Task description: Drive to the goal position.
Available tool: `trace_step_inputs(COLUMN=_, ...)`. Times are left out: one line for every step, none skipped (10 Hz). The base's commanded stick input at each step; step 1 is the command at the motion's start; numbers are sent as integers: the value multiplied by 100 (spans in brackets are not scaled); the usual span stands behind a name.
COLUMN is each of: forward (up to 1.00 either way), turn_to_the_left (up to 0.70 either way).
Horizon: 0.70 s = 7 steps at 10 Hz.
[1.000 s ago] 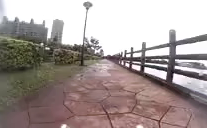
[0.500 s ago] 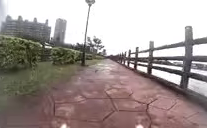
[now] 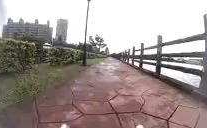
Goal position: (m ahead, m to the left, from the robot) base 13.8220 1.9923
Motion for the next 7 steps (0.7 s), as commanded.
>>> trace_step_inputs(forward=85, turn_to_the_left=1)
trace_step_inputs(forward=85, turn_to_the_left=1)
trace_step_inputs(forward=85, turn_to_the_left=1)
trace_step_inputs(forward=85, turn_to_the_left=1)
trace_step_inputs(forward=85, turn_to_the_left=1)
trace_step_inputs(forward=85, turn_to_the_left=1)
trace_step_inputs(forward=85, turn_to_the_left=1)
